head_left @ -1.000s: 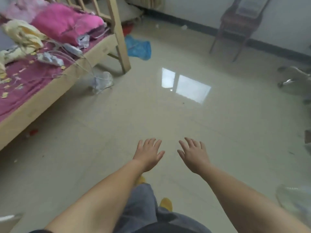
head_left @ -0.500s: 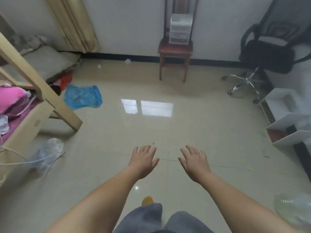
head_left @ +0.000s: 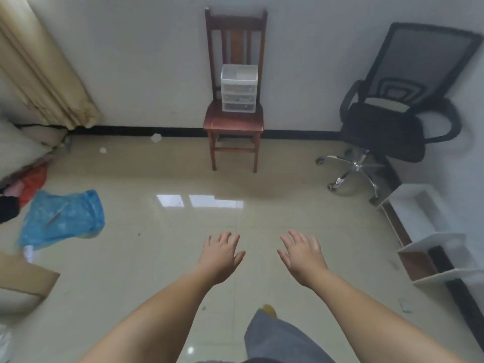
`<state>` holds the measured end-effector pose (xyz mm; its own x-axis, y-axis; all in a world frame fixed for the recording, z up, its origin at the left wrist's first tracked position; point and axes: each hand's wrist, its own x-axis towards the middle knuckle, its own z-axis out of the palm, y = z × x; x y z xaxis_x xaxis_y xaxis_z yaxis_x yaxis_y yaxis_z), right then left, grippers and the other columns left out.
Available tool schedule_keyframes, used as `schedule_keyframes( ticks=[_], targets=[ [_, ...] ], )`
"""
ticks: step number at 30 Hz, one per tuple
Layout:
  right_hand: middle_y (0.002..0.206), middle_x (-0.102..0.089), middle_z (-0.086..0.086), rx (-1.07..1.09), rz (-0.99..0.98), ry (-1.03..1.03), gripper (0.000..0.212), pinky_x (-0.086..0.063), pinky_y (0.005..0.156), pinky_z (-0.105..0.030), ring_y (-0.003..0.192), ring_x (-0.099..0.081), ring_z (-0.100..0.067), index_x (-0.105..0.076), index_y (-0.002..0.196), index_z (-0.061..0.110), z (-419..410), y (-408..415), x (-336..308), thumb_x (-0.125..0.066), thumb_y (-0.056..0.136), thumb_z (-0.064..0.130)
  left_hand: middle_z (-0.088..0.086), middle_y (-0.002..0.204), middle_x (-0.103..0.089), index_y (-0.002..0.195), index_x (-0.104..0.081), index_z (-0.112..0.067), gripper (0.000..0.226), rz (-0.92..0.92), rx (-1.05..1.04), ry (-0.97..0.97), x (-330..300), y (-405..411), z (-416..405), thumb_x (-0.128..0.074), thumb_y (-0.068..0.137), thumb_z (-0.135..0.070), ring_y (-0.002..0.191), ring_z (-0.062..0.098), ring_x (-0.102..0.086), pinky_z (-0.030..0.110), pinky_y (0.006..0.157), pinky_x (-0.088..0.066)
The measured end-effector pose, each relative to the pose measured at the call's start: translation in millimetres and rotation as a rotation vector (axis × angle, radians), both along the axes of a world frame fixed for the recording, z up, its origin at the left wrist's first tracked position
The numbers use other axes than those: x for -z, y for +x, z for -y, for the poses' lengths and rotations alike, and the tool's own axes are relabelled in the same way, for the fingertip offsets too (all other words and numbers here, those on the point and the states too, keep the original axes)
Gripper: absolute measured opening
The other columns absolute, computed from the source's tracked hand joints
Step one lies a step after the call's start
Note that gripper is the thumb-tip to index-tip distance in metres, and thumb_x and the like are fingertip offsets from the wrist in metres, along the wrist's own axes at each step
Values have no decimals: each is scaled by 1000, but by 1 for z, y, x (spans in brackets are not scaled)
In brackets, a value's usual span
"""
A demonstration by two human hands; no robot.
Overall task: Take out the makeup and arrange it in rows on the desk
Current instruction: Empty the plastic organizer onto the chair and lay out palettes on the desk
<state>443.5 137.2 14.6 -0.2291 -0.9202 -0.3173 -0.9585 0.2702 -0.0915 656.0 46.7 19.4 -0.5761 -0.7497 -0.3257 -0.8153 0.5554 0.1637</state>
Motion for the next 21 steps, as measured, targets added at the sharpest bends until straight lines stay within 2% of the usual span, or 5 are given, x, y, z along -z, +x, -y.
schedule_keyframes(
  ticks=[5, 11, 21],
  targets=[
    [154, -23, -2, -24, -41, 22, 49, -15, 114, -45, 142, -19, -16, -28, 143, 26, 108, -75, -13, -24, 99, 46, 4, 151, -28, 144, -24, -22, 53, -37, -58, 13, -6, -68, 92, -24, 98, -49, 138, 21, -25, 44, 114, -13],
    [155, -21, -3, -106, -11, 59, 50, -12, 114, -46, 142, -18, -17, -26, 145, 25, 241, -111, 2, -23, 99, 46, 4, 150, -30, 144, -25, -22, 54, -1, -113, 40, 10, -101, 217, -27, 97, -50, 139, 20, -24, 44, 113, -14],
    [155, -21, -1, -18, 30, 13, 49, -10, 115, -46, 142, -17, -16, -24, 145, 25, 504, -154, 0, -21, 100, 45, 3, 147, -32, 143, -27, -21, 54, -21, -57, -34, -8, -149, 502, -29, 97, -49, 137, 20, -26, 44, 113, -16]
  ],
)
